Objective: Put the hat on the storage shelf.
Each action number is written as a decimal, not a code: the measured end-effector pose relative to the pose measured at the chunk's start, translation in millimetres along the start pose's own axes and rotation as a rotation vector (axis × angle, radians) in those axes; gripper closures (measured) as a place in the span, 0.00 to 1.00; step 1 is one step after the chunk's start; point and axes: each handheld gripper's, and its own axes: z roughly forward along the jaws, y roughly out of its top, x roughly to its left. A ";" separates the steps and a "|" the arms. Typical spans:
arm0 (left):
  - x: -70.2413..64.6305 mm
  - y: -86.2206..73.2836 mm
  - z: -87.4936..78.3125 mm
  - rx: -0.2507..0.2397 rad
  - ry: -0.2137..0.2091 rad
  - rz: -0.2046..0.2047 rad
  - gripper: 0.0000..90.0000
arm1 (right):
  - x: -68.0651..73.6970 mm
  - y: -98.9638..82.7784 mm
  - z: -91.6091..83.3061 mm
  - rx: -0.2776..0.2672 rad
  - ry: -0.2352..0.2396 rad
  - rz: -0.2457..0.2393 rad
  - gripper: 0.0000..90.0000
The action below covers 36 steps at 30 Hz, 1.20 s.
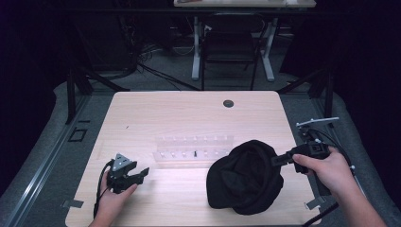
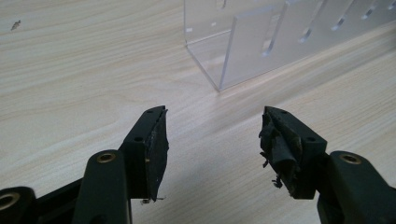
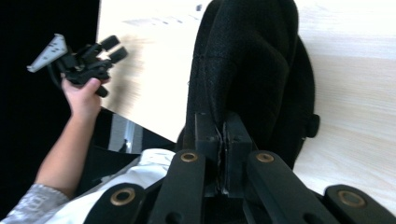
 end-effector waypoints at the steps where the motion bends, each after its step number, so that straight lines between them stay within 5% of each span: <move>1: -0.1 0.0 0.0 0.001 0.001 -0.001 0.46 | 0.9 1.5 0.0 0.000 0.012 -0.009 0.97; 10: 0.3 -0.3 -0.1 -0.008 0.003 -0.004 0.46 | 16.1 8.6 -3.2 -0.026 0.077 -0.018 0.98; 15: 0.2 -0.3 -0.4 -0.007 0.003 -0.002 0.46 | 21.8 12.2 -8.4 -0.040 0.174 -0.012 0.98; 36: 0.3 -0.1 -0.1 -0.009 0.003 -0.003 0.46 | 28.4 20.5 -21.2 -0.111 0.328 0.002 0.98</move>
